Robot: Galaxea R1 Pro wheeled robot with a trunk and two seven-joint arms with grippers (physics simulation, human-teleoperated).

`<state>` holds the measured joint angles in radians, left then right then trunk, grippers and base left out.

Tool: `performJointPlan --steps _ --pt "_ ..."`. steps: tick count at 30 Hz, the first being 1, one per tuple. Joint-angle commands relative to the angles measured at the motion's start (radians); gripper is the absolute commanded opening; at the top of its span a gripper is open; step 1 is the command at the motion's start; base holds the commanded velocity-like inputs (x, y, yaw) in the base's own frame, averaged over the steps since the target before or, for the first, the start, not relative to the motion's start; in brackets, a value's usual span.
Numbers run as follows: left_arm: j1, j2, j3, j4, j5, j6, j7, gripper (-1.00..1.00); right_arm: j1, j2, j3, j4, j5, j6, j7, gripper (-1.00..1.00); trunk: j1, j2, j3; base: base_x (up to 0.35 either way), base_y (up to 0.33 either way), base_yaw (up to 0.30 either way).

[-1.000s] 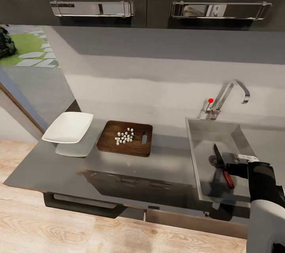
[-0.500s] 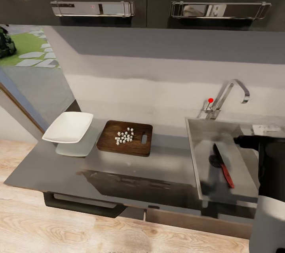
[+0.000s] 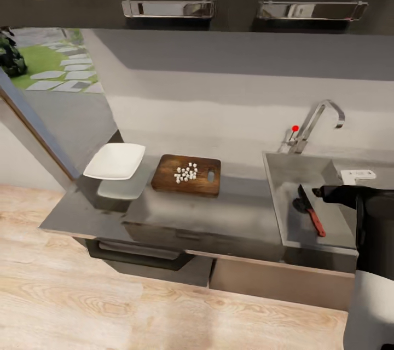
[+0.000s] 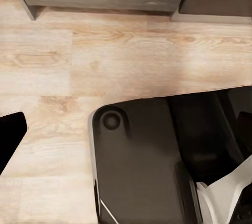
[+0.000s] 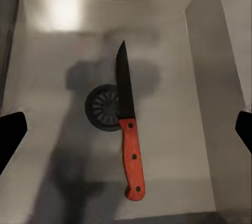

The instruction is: In the kitchen, take the Vidalia onion out of the sink, dice it on the chopping board with the paring knife, put the diced onion into the bowl on the countertop, then place both the paring knife and the chopping board into the sink.

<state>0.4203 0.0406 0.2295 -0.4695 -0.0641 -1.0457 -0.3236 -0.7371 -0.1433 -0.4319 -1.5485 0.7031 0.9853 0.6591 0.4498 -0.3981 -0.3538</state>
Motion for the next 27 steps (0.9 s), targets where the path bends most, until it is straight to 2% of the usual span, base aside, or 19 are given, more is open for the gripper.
performJointPlan --steps 1,27 --pt "0.0 -0.001 0.007 -0.001 -0.007 -0.002 -0.005 1.0 -0.001 0.0 -0.001 -0.001 0.01 0.003 0.015 1.0 0.0 -0.002 -0.002 -0.19 0.252 0.0" --pt "0.0 -0.001 0.007 -0.002 -0.007 -0.002 -0.005 1.0 -0.001 0.004 -0.004 -0.001 0.009 0.0 0.019 1.0 0.0 -0.002 -0.002 -0.006 0.302 0.0"
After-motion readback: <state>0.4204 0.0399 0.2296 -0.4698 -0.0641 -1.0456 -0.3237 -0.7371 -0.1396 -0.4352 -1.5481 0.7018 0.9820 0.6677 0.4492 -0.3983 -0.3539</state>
